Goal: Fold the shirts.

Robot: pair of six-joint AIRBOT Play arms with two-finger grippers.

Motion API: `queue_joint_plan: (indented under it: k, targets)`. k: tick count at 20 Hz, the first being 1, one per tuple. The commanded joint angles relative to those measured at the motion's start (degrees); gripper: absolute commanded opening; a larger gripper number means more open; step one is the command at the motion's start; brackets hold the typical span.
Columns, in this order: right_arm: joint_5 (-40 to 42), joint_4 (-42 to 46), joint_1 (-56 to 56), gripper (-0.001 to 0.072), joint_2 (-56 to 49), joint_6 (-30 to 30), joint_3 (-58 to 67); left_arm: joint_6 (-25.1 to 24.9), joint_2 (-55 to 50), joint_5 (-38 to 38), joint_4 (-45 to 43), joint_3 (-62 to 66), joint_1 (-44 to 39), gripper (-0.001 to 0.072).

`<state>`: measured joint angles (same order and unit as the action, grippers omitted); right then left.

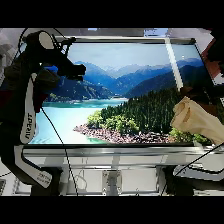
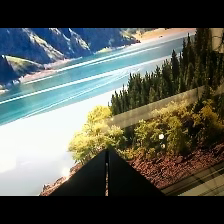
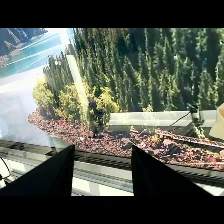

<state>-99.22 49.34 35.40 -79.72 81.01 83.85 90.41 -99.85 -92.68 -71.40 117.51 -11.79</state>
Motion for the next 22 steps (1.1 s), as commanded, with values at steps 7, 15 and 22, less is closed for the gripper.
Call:
queue_joint_plan:
  k: [7, 15, 22]
  targets:
    - [0.00, -0.02, -0.04, 0.0407, 0.04, 0.00, 0.00, 0.00, 0.02, 0.02, 0.02, -0.02, 0.00, 0.0015]
    - [0.28, -0.07, -0.04, 0.0407, 0.04, 0.04, 0.00, -5.09, -0.02, 10.47, -4.85, -0.02, 0.02, 0.0025]
    - [10.12, -0.52, -0.07, 0.0407, 0.04, 0.17, 0.00, 5.20, -0.04, 12.09, -45.31, -0.09, 5.40, 0.0369]
